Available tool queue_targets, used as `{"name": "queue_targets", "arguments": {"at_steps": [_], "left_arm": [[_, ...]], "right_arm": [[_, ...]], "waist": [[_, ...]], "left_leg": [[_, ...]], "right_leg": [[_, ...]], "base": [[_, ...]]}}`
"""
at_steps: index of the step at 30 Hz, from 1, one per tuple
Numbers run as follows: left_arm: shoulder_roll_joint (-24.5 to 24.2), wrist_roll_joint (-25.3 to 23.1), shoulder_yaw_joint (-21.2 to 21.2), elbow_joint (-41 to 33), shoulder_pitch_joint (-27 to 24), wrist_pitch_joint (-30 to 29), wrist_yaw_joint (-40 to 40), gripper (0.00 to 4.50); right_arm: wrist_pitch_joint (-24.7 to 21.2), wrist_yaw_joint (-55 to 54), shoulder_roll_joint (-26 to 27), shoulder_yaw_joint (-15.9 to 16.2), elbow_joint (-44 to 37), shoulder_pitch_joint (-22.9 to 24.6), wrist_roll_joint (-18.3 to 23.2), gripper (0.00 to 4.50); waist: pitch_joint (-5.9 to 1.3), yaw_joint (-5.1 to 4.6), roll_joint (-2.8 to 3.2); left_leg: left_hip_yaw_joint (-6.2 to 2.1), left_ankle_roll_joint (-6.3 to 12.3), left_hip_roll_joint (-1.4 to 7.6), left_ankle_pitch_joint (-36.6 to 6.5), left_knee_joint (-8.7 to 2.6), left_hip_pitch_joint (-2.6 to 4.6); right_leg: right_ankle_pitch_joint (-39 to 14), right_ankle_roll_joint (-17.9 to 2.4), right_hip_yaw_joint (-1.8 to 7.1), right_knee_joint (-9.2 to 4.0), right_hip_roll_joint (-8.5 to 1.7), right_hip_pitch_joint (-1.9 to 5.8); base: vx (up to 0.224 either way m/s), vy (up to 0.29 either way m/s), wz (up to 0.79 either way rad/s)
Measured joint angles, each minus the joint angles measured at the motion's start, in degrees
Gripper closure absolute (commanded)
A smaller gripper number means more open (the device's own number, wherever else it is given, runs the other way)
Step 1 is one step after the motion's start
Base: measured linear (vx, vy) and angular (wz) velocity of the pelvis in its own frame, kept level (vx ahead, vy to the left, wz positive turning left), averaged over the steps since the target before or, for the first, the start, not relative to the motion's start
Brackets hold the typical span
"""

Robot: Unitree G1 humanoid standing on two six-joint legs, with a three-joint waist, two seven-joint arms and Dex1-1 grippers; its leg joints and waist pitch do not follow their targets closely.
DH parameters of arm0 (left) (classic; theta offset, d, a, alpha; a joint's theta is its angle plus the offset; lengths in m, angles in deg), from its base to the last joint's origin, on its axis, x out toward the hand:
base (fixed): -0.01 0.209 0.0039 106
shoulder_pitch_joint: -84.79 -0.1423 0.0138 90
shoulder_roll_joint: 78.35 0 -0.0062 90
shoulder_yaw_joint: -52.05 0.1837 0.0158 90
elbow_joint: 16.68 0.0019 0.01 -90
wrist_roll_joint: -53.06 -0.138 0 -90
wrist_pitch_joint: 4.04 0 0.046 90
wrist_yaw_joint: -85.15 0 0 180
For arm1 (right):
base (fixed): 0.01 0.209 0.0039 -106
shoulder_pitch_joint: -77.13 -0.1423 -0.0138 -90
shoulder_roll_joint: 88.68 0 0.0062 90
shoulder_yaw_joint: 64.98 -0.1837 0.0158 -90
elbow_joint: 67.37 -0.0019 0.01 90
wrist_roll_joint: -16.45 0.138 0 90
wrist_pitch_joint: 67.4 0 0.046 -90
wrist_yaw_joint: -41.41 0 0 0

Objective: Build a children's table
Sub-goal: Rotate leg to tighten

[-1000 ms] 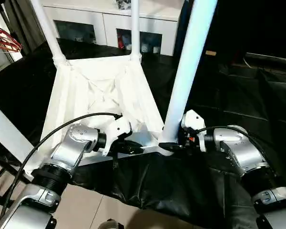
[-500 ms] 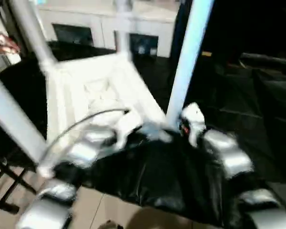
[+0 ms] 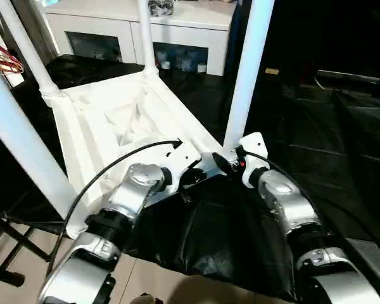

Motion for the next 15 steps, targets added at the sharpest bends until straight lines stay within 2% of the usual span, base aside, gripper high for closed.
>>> {"name": "queue_targets", "arguments": {"at_steps": [1,10,15], "left_arm": [[-0.6,0.1,0.0,-0.4,-0.2,0.4,1.2,4.50],[-6.1,2.7,1.1,-5.9,-3.7,2.5,12.6,4.50],[-8.3,4.0,1.4,-7.6,-5.0,3.1,17.4,4.50]], "right_arm": [[0.5,1.7,-0.6,0.4,-0.2,0.2,0.1,0.32],[2.5,19.9,-8.8,5.9,-5.7,1.8,0.4,0.32],[2.3,27.6,-11.2,7.2,-7.9,3.3,1.1,0.32]], "waist": [[0.00,-0.07,0.00],[0.01,0.55,-0.02],[0.01,0.91,-0.02]], "left_leg": [[0.00,0.00,0.00,0.0,-0.05,-0.01],[0.04,0.02,0.04,0.0,-0.05,-0.18],[0.06,0.02,0.05,0.0,0.03,-0.21]], "right_leg": [[0.0,0.0,-0.01,0.00,0.00,-0.03],[0.1,-0.2,-0.06,-0.10,0.00,-0.07],[0.1,-0.2,-0.04,-0.10,0.00,-0.08]], "base": [[0.000,0.000,0.00],[0.000,0.000,0.00],[0.000,0.000,0.00]]}}
